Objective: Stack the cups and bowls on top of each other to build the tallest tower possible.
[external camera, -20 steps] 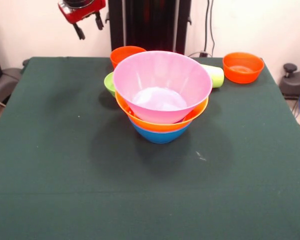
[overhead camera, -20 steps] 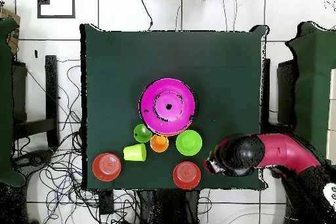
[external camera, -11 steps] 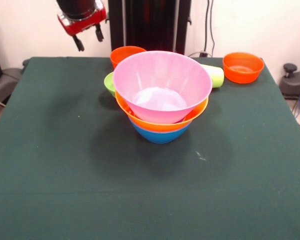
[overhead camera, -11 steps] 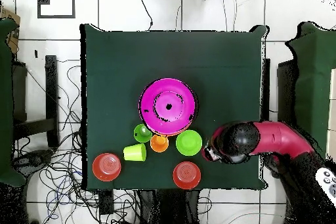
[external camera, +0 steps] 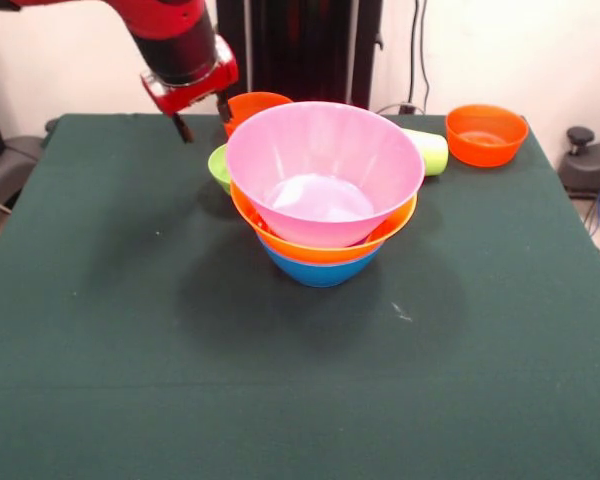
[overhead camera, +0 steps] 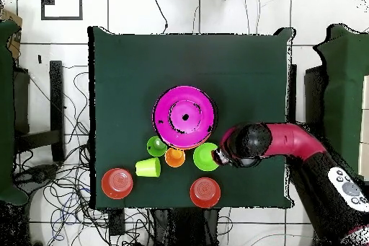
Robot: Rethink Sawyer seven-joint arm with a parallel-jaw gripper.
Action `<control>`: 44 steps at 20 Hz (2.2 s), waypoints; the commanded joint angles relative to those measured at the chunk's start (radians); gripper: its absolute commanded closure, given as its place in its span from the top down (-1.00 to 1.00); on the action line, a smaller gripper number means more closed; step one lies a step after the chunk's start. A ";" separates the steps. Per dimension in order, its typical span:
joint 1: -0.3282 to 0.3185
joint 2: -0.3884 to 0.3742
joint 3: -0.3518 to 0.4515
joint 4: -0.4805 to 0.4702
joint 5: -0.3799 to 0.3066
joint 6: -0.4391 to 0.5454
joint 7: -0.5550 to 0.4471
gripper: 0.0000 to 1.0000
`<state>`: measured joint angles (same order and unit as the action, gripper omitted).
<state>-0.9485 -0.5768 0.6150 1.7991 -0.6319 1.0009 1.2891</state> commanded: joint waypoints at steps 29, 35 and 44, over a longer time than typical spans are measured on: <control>0.090 0.110 -0.153 0.023 -0.021 -0.052 0.090 1.00; 0.083 0.088 -0.153 0.082 -0.010 -0.084 0.102 1.00; 0.081 0.088 -0.203 0.075 -0.060 -0.150 0.125 1.00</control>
<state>-0.9089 -0.5026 0.4700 1.8656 -0.5947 0.9799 1.3255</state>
